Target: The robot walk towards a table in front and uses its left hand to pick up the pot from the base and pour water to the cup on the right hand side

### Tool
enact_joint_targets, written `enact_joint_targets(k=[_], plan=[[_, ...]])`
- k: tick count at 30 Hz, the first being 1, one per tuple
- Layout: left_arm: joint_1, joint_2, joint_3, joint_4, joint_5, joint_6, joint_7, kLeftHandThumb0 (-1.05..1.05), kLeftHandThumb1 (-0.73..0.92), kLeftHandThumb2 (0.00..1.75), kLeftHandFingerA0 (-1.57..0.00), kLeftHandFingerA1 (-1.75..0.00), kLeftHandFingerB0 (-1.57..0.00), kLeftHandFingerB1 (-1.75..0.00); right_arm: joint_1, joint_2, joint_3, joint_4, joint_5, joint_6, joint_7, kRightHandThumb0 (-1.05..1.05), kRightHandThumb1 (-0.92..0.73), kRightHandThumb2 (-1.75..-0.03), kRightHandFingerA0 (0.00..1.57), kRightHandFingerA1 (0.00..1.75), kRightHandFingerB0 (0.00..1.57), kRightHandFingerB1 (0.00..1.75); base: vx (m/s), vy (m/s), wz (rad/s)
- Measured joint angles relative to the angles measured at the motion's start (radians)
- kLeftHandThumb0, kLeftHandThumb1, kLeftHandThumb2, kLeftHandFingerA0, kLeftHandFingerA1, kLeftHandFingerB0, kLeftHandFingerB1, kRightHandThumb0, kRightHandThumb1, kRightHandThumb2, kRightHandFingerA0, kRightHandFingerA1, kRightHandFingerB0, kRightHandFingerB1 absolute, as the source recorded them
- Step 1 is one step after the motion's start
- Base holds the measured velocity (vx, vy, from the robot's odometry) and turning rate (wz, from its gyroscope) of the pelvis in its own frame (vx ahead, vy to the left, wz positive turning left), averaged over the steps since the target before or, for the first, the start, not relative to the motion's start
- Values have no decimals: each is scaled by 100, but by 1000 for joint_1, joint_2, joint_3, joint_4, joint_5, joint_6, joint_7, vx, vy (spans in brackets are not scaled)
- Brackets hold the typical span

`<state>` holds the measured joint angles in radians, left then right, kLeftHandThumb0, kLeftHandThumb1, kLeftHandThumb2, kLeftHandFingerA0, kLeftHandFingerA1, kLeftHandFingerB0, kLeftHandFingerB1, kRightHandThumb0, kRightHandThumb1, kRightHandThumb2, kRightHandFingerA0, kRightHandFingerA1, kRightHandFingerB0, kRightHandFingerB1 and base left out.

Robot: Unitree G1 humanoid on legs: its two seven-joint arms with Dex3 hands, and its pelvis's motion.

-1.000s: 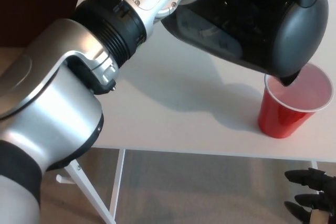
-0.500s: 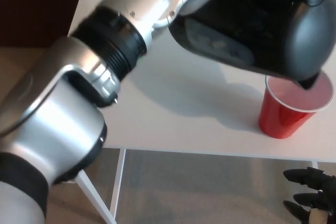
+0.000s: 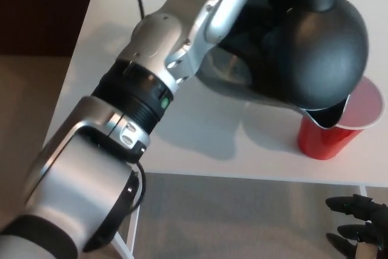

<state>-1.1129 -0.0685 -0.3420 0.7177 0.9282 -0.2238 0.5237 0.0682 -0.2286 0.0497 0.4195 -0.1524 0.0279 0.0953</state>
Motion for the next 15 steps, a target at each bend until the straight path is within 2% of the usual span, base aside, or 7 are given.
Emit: enact_joint_targets(k=[1,2,6,7,9,10,15], plan=[[20,-4,29,-3,-19,5,-18,-14,78,63,-71,-158,-70,-127,1,0,1,0,0,0,0,-27,-58,-57,52,43,51,39,0,0,0],[35,-6,50,-5,-34,10,-30,-7,65,86,-78,-157,-74,-127,2,0,2,0,0,0,0,-26,-58,-57,56,47,53,40,0,0,0],[92,-10,135,-17,-88,31,-73,-8,65,87,-79,-156,-76,-124,6,1,5,0,0,0,0,-26,-58,-57,52,45,54,41,0,0,0],[104,-10,156,-20,-100,36,-84,-8,67,91,-71,-165,-67,-135,6,1,6,0,0,0,0,-26,-57,-57,51,43,55,41,0,0,0],[129,-12,201,-26,-128,50,-105,-11,68,81,-82,-159,-75,-125,8,2,7,0,0,0,0,-25,-58,-57,51,48,54,41,0,0,0],[139,-12,220,-30,-142,57,-115,-11,69,80,-70,-166,-70,-131,8,2,7,0,0,0,0,-24,-58,-57,53,46,53,41,0,0,0],[194,-13,338,-51,-218,100,-165,-9,69,77,-72,-169,-70,-131,9,7,8,0,0,0,0,-26,-59,-57,45,41,53,40,0,0,0]])
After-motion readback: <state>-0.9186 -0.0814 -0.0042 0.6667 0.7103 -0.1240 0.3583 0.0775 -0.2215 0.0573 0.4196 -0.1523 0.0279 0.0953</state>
